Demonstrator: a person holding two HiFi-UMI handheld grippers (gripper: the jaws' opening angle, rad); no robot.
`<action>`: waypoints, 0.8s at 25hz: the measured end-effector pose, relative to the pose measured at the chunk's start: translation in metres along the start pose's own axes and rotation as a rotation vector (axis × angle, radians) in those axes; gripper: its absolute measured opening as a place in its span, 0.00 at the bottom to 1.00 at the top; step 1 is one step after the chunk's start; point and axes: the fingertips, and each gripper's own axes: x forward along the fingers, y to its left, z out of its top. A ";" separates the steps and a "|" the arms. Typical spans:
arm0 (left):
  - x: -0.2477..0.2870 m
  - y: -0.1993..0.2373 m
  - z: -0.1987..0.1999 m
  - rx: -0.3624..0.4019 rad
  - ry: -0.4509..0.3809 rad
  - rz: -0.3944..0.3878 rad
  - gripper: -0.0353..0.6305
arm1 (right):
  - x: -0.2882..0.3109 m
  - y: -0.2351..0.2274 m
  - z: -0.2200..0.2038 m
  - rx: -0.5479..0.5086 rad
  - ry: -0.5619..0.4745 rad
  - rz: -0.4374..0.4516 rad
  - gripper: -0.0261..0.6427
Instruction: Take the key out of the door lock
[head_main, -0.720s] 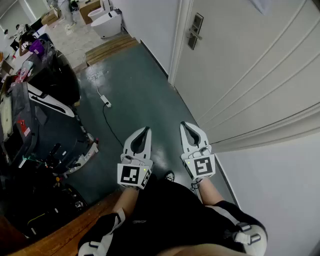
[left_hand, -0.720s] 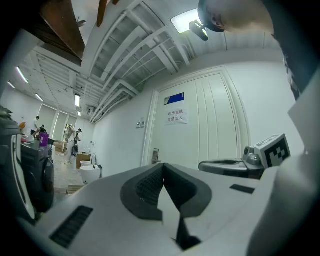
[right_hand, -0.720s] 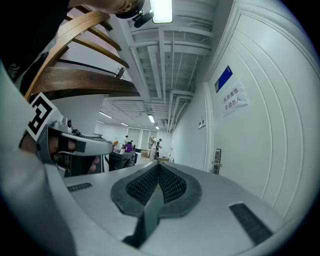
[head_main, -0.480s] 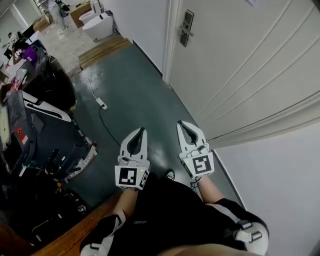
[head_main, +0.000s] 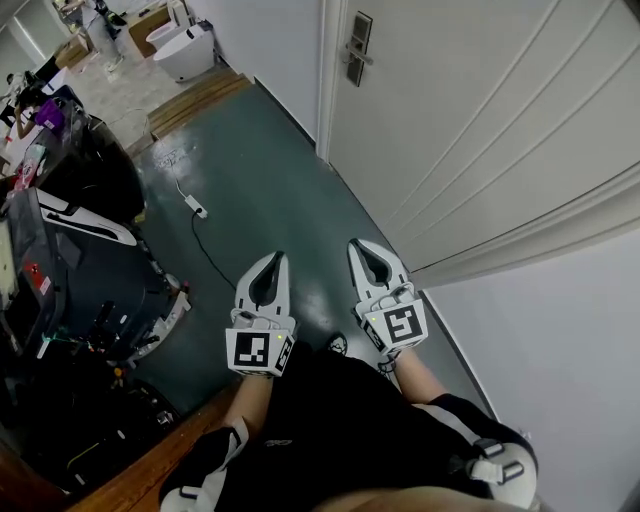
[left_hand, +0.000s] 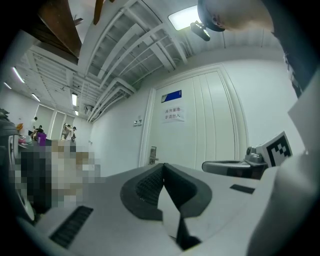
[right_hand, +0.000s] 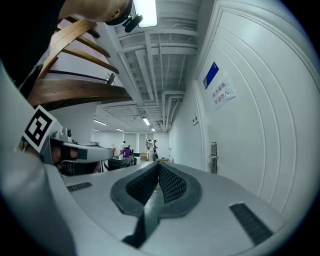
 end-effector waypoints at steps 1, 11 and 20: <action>0.001 -0.003 -0.002 0.000 0.002 0.000 0.09 | -0.003 -0.002 -0.002 0.004 0.005 0.003 0.05; 0.005 -0.021 -0.034 -0.012 0.040 0.070 0.09 | -0.020 -0.030 -0.026 0.024 0.039 0.052 0.23; 0.050 0.016 -0.050 -0.024 0.061 0.080 0.09 | 0.028 -0.057 -0.041 0.074 0.053 0.044 0.40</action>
